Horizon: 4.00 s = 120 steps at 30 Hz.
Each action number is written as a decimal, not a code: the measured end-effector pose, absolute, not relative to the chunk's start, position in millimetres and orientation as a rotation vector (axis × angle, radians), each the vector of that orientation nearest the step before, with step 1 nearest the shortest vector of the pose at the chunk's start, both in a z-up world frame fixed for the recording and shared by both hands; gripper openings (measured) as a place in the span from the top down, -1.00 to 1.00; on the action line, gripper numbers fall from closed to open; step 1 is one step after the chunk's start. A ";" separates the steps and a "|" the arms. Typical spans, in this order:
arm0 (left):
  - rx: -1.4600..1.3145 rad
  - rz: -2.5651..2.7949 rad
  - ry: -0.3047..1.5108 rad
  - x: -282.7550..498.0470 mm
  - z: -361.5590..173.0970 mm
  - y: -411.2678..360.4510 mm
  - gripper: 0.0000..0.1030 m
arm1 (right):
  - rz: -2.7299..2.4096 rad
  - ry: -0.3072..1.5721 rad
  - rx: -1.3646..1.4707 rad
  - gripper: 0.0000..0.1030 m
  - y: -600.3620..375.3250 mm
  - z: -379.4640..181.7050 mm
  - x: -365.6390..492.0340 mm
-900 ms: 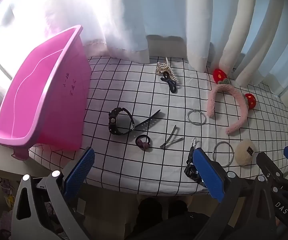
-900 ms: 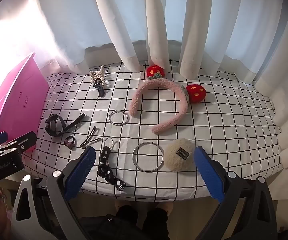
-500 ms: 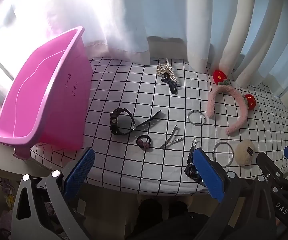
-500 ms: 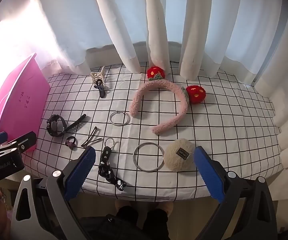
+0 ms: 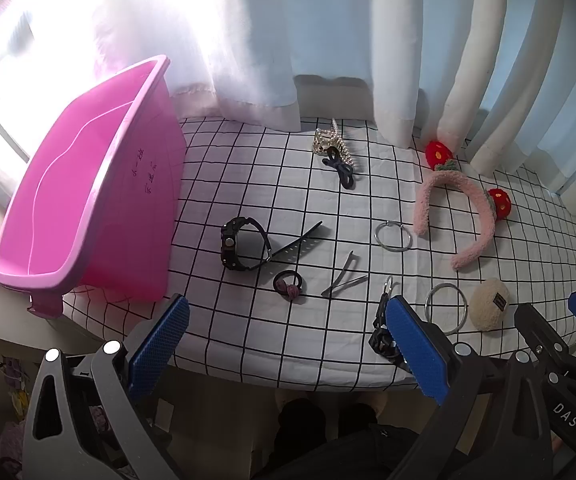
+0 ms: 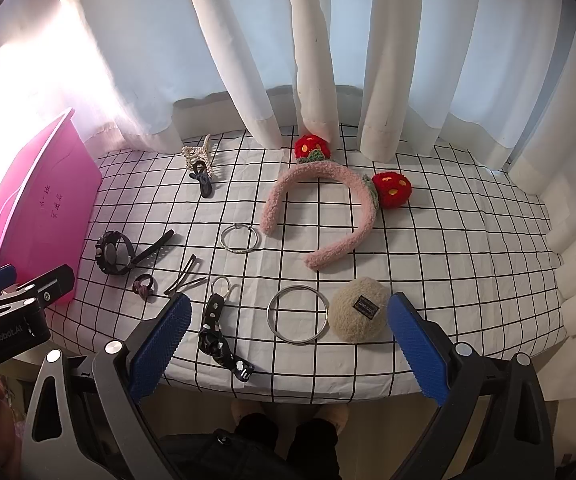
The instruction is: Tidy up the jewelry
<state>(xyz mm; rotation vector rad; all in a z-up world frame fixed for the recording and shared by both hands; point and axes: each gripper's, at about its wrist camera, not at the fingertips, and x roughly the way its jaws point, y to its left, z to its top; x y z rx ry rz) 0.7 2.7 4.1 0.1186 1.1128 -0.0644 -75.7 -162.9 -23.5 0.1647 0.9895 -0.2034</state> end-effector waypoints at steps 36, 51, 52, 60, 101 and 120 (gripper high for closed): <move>0.118 -0.070 1.112 -4.0 4.7 5.0 -0.88 | -0.201 0.983 0.174 -0.83 -161.3 -22.4 -79.6; 0.123 -0.083 1.157 -6.1 -15.2 -0.2 -0.88 | -0.188 1.005 0.237 -0.83 -173.0 -38.1 -85.8; 0.119 -0.086 1.164 -6.4 -17.9 -0.1 -0.88 | -0.188 1.007 0.240 -0.83 -173.9 -40.2 -86.7; 0.070 -0.086 1.210 -7.0 -44.5 9.7 -0.88 | -0.204 1.043 0.287 -0.83 -190.3 -66.0 -98.4; -0.107 0.128 1.145 89.4 -150.4 99.7 -0.88 | -0.338 1.116 0.340 -0.83 -254.1 -173.2 -85.1; -0.107 0.211 1.157 109.6 -177.3 94.4 -0.88 | -0.376 1.116 0.267 -0.83 -251.9 -184.6 -73.9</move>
